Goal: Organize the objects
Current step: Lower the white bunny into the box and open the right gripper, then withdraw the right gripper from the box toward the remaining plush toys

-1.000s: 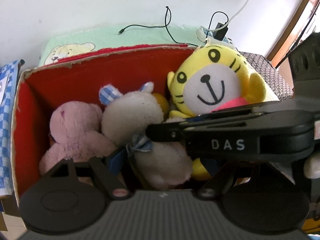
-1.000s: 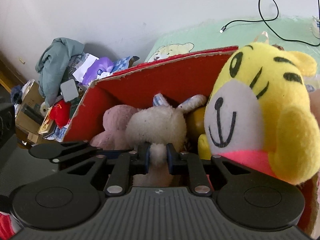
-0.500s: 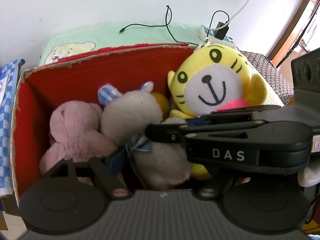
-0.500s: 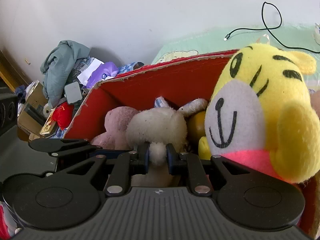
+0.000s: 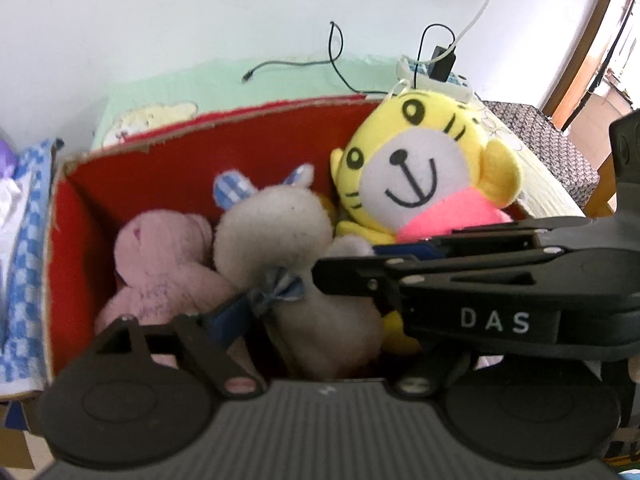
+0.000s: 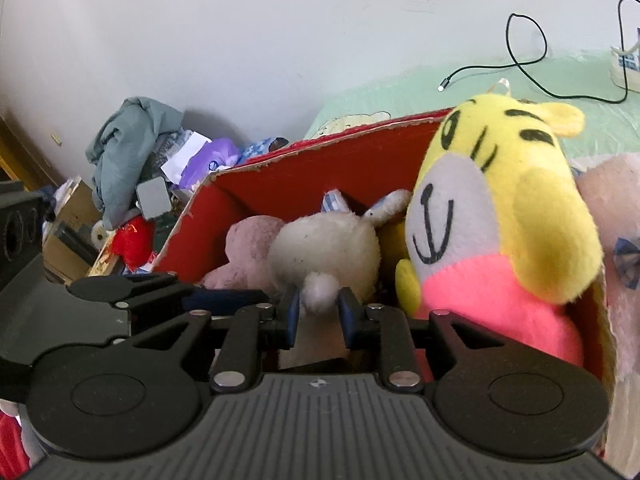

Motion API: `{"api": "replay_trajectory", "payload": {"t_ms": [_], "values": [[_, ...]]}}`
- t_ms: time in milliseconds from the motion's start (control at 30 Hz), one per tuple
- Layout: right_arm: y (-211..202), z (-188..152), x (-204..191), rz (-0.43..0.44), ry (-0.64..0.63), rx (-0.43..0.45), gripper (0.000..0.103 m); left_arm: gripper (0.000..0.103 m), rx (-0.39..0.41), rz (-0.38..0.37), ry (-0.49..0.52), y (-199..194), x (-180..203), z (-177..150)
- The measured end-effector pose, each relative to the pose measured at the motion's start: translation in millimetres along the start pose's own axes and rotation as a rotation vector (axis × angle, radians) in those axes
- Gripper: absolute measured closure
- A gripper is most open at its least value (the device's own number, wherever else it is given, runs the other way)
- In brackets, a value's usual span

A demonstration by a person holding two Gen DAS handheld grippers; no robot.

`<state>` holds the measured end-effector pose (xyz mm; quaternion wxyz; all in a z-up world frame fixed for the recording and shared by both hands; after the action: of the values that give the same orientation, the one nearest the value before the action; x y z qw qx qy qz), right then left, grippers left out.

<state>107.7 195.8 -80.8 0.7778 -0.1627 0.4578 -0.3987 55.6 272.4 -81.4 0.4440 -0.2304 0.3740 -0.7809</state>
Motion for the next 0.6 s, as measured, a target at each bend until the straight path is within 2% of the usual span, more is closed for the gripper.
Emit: {"api": "replay_trajectory", "payload": {"t_ms": [200,367,600], "values": [[-13.1,-0.7,-3.1,0.018,-0.003,0.056,0.076,0.015,0.013,0.032,-0.005,-11.0,-0.8,-1.6],[-23.5,-2.2,-3.3,0.046,-0.018,0.109,0.075,0.016,0.021,0.088,0.007,-21.1,3.3,-4.3],[-43.4,-2.0,-2.2,0.106,-0.024,0.175,0.074,0.016,0.070,0.119,0.006,-41.7,16.0,-3.3]]}}
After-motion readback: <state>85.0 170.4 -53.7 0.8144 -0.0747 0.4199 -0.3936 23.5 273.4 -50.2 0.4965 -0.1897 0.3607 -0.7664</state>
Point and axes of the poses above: each gripper's, at about its wrist camera, not at the fingertips, and y roughly the way its jaws point, x to its right, z to its top, the point moved 10 cm from there along y, roughly the way its jaws point, and after that the axes turned 11 degrees about y, right-handed, at the moved point
